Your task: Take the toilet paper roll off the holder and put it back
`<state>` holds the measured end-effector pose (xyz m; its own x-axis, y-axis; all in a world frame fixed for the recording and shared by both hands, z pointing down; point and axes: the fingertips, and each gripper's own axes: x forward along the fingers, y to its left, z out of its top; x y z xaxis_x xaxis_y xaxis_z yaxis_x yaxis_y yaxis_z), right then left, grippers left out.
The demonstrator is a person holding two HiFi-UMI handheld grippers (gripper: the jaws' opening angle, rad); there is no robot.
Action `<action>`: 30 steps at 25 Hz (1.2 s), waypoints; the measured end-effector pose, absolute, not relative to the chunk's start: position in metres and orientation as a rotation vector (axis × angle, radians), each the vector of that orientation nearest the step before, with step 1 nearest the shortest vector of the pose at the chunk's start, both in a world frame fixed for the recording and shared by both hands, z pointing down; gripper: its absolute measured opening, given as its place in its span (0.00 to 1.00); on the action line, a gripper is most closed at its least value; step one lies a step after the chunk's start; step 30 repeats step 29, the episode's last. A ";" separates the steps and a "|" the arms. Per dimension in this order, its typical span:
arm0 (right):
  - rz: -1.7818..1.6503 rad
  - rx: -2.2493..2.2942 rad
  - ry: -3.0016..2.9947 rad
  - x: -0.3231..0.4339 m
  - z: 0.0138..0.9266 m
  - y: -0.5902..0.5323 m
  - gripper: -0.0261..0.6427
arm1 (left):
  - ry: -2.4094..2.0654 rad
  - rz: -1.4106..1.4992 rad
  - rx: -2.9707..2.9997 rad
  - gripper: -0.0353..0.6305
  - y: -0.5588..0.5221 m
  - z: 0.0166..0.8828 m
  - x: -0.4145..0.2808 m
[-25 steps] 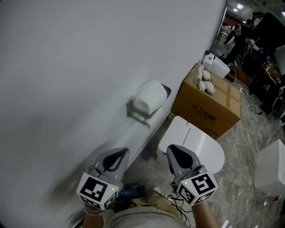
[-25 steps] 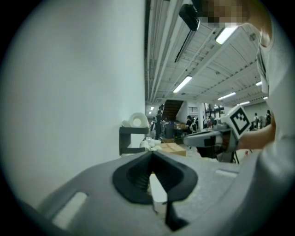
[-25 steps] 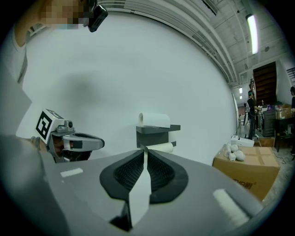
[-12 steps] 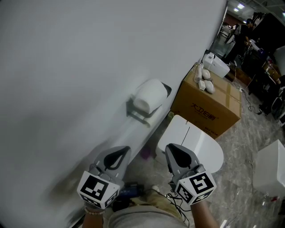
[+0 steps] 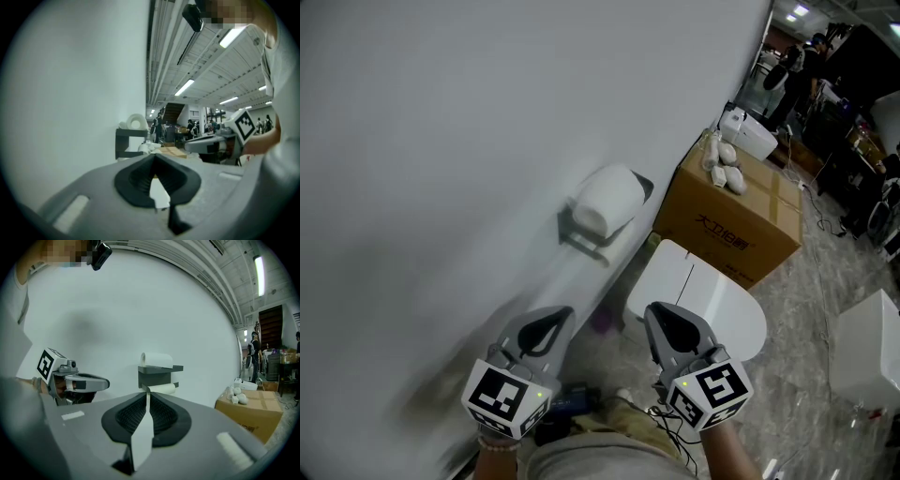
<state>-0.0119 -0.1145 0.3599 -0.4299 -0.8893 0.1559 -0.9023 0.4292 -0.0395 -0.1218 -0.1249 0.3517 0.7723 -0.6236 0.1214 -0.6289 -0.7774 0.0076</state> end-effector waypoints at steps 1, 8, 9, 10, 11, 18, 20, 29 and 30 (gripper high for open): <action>0.179 1.613 -2.560 -0.011 0.360 -0.114 0.08 | -1.030 0.174 2.911 0.04 -0.125 0.352 -0.121; 0.182 1.623 -2.553 -0.007 0.360 -0.113 0.08 | -1.028 0.181 2.907 0.04 -0.124 0.353 -0.120; 0.182 1.623 -2.553 -0.007 0.360 -0.112 0.08 | -1.028 0.181 2.907 0.04 -0.123 0.353 -0.120; 0.183 1.623 -2.553 -0.007 0.360 -0.112 0.08 | -1.026 0.181 2.908 0.04 -0.123 0.353 -0.119; 0.182 1.623 -2.553 -0.007 0.360 -0.111 0.08 | -1.025 0.181 2.910 0.04 -0.122 0.352 -0.119; 0.179 1.618 -2.553 -0.007 0.359 -0.111 0.08 | -1.024 0.182 2.908 0.04 -0.121 0.352 -0.119; 0.177 1.616 -2.553 -0.007 0.360 -0.112 0.08 | -1.025 0.183 2.908 0.04 -0.122 0.353 -0.120; 0.170 1.606 -2.556 -0.012 0.358 -0.113 0.07 | -1.033 0.185 2.904 0.04 -0.124 0.352 -0.123; 0.170 1.606 -2.556 -0.012 0.358 -0.113 0.07 | -1.033 0.185 2.904 0.04 -0.124 0.352 -0.123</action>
